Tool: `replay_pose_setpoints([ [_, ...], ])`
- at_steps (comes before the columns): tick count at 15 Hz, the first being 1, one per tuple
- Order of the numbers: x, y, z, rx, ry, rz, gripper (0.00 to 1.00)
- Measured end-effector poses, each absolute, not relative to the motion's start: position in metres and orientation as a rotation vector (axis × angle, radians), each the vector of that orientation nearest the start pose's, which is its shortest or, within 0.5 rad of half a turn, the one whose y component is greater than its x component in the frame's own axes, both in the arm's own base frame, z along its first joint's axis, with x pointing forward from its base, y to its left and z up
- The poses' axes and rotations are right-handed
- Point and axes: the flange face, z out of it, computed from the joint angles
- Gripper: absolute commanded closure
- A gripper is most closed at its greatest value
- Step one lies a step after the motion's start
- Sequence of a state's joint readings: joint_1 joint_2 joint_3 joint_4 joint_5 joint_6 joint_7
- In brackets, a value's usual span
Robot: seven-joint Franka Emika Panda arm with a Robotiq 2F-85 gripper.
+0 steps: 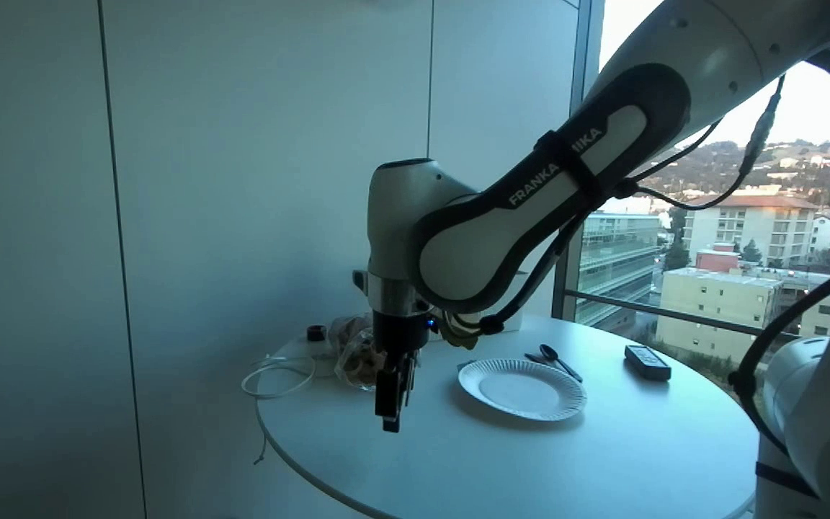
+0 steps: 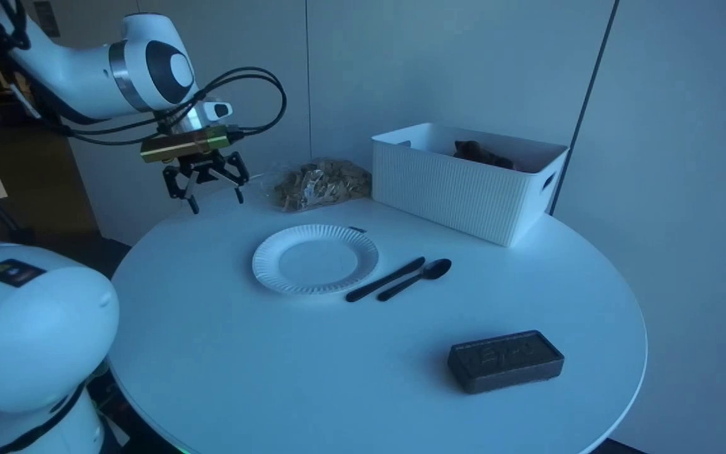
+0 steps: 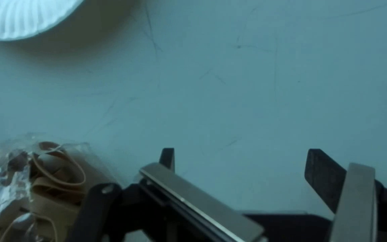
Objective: Take the utensils off of the plate and put the rubber bands on it
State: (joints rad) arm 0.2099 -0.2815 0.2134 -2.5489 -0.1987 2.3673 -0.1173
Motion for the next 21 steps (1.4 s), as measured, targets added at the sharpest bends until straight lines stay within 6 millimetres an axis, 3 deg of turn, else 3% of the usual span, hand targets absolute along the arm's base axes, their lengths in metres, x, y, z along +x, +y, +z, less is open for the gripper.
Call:
replay_pose_setpoints([
  [3,0.4,0.175,0.384,-3.13,-1.076,-0.268,0.0],
  [9,0.427,0.148,0.387,-3.111,-0.949,-0.415,0.0],
  [13,0.442,0.137,0.369,-3.104,-0.904,-0.455,0.0],
  [17,0.454,0.139,0.337,-3.116,-0.905,-0.496,0.0],
  [21,0.458,0.15,0.347,-3.103,-0.896,-0.625,0.0],
])
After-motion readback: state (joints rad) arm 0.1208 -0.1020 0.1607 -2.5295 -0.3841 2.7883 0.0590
